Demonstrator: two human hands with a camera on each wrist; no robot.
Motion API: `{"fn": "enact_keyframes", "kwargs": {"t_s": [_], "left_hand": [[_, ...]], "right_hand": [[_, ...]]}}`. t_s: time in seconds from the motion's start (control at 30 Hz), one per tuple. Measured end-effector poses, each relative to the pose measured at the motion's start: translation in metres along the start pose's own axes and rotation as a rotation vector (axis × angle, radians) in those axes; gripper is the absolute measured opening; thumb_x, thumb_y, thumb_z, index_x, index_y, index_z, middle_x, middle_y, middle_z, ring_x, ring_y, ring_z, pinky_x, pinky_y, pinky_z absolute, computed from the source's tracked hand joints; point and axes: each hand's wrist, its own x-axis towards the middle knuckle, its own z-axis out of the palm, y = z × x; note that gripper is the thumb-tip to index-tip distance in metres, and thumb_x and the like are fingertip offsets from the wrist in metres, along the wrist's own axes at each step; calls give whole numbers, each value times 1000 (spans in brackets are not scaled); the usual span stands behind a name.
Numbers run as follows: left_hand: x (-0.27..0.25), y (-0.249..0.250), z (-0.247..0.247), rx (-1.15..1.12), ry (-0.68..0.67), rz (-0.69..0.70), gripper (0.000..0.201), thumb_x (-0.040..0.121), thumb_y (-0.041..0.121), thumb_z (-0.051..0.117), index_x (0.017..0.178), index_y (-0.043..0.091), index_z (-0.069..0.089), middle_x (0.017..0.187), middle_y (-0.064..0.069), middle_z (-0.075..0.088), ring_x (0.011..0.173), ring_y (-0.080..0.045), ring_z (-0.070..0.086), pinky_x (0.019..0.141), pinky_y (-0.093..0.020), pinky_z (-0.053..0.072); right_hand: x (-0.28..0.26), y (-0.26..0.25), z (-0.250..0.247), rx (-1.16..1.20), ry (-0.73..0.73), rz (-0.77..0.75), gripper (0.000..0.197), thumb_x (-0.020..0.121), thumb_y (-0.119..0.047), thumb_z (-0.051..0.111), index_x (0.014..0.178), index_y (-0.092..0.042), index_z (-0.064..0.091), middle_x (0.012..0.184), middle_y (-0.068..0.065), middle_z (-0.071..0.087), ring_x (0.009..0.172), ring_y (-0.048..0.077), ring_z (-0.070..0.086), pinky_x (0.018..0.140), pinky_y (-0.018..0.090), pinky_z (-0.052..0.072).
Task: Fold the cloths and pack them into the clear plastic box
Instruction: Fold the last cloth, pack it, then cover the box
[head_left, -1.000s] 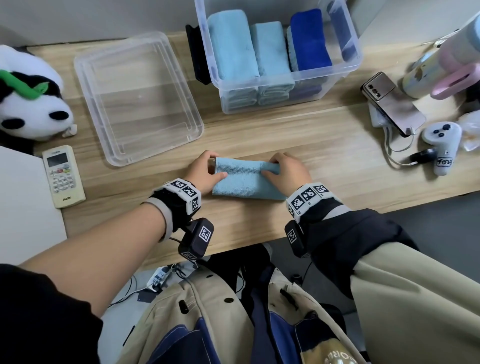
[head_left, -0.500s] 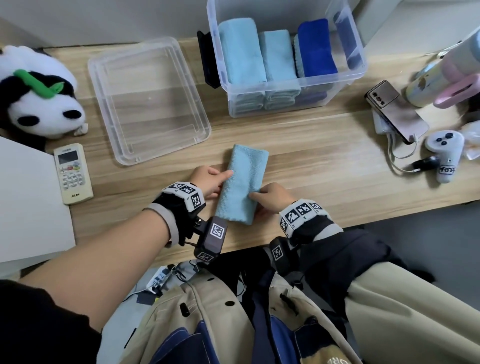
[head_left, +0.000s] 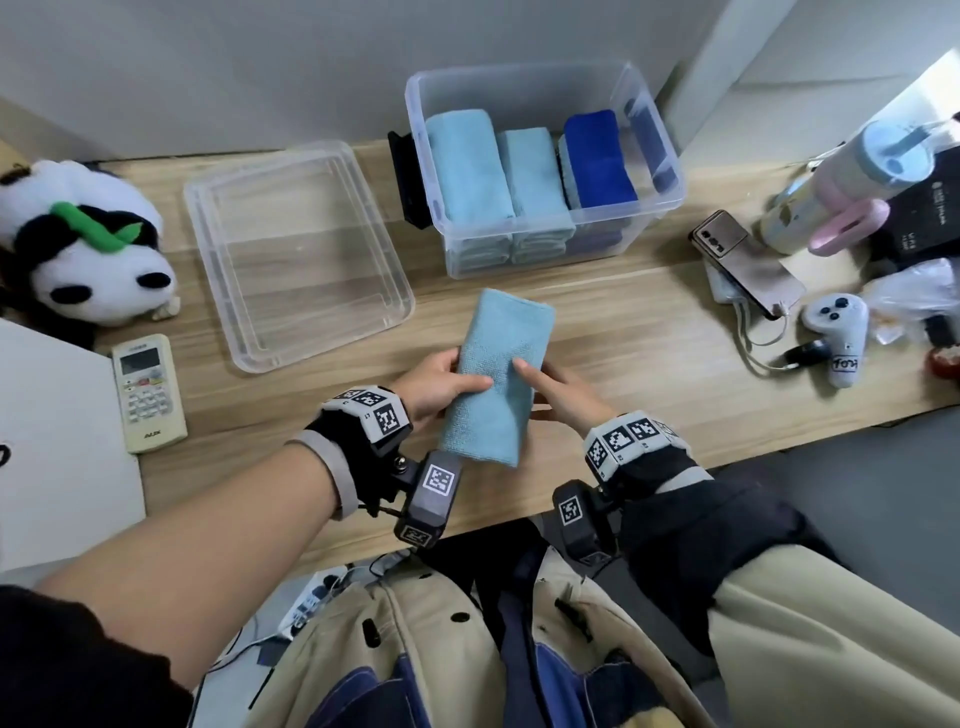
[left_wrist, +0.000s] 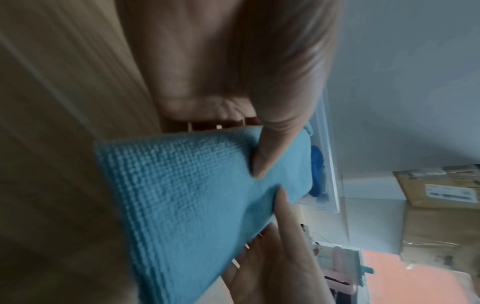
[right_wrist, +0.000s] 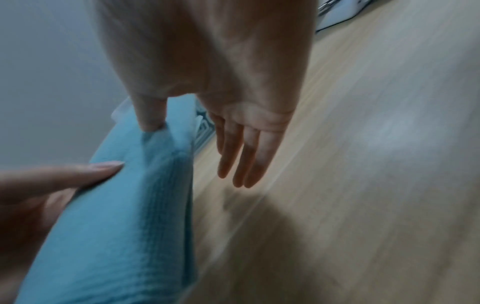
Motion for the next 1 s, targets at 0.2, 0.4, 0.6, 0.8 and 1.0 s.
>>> {"fn": "enact_keyframes", "kwargs": {"t_s": [0.2, 0.4, 0.6, 0.8, 1.0], "left_hand": [[-3, 52, 12, -167, -93, 102, 44, 87, -5, 53, 128, 12, 47, 106, -2, 63, 82, -9, 65, 71, -22, 57], [13, 112, 21, -146, -8, 243, 49, 87, -3, 56, 132, 11, 43, 128, -9, 56, 111, -23, 57, 97, -40, 47], [41, 174, 13, -133, 135, 323, 56, 85, 4, 63, 135, 8, 39, 121, -14, 62, 100, -21, 62, 79, -29, 55], [81, 205, -14, -12, 601, 413, 31, 84, 6, 54, 113, 16, 53, 94, -6, 60, 74, -18, 56, 69, -26, 45], [98, 188, -37, 348, 839, 224, 51, 84, 15, 58, 132, 16, 42, 134, -7, 48, 120, -28, 47, 96, -27, 36]], "right_hand": [[-5, -37, -27, 264, -123, -29, 44, 88, -32, 57, 127, -14, 52, 123, 7, 62, 108, 25, 61, 97, 41, 47], [4, -96, -55, 128, -24, -236, 32, 95, -13, 49, 127, -12, 48, 106, -5, 64, 89, 7, 64, 75, 23, 56], [37, -161, -87, -23, 98, -401, 35, 96, -14, 46, 131, -14, 42, 112, 1, 60, 96, 12, 61, 83, 28, 53], [95, -199, -111, 13, 168, -365, 38, 96, -7, 45, 133, -11, 40, 117, 8, 61, 105, 24, 60, 97, 43, 48], [160, -199, -118, -74, 173, -244, 42, 94, -1, 44, 136, -6, 38, 120, 16, 57, 104, 26, 55, 103, 49, 42]]}}
